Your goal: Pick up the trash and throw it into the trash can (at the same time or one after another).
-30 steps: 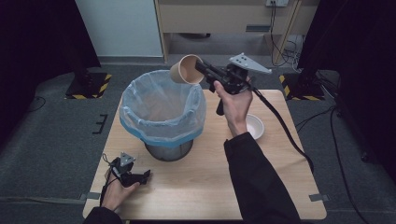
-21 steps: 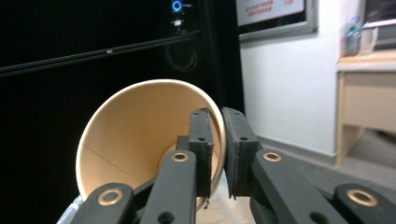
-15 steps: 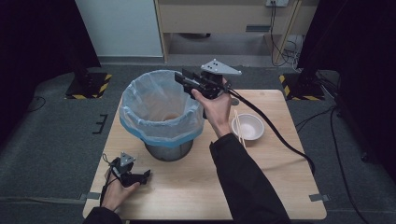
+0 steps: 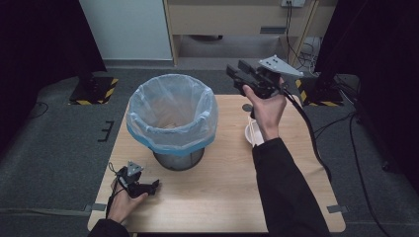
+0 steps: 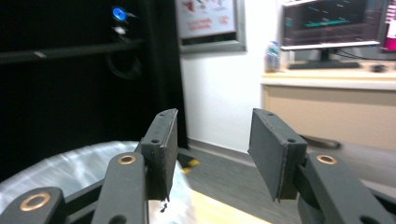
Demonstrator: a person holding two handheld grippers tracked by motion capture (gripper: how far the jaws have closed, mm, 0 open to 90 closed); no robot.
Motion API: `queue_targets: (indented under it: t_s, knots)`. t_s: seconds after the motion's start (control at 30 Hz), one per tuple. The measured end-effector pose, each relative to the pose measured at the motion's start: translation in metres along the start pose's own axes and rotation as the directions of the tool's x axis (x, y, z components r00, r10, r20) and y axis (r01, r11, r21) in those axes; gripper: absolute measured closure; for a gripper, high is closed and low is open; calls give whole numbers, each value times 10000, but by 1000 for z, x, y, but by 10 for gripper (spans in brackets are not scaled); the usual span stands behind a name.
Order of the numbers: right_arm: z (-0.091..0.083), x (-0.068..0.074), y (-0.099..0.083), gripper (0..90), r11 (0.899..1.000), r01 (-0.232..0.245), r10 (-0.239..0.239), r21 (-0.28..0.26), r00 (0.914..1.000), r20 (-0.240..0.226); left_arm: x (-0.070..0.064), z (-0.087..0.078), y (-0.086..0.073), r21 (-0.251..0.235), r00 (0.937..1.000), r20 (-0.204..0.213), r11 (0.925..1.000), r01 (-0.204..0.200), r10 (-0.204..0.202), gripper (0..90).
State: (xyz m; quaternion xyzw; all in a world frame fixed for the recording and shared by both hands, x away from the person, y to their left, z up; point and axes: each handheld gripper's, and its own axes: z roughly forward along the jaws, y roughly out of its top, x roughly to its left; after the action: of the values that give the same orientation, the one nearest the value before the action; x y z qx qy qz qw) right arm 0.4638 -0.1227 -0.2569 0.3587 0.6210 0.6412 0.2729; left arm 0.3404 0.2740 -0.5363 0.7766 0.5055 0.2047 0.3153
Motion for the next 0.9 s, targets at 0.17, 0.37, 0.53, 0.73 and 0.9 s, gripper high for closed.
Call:
queue_targets:
  t_s: [0.17,0.37,0.53,0.73,0.9]
  knots:
    - [-21,-36,-31,510,9968,150,-220,790,9958,886,0,0,0,6,10000,15,10000,-7,7,0]
    - [-37,-66,-73,517,9859,-12,-258,1671,9869,1590,-1,0,0,-1,10000,23,10000,-12,12,0]
    - [-49,-88,-112,539,9772,-360,-82,2093,9784,2066,-1,0,0,-3,10000,28,10000,-18,18,0]
    - [-50,-97,-139,553,9660,-589,-36,2516,9705,2409,-1,0,0,-7,10000,19,10000,-8,8,0]
    - [-47,-101,-153,560,9541,-515,-236,2951,9692,2453,-1,0,0,-6,10000,19,10000,-10,10,0]
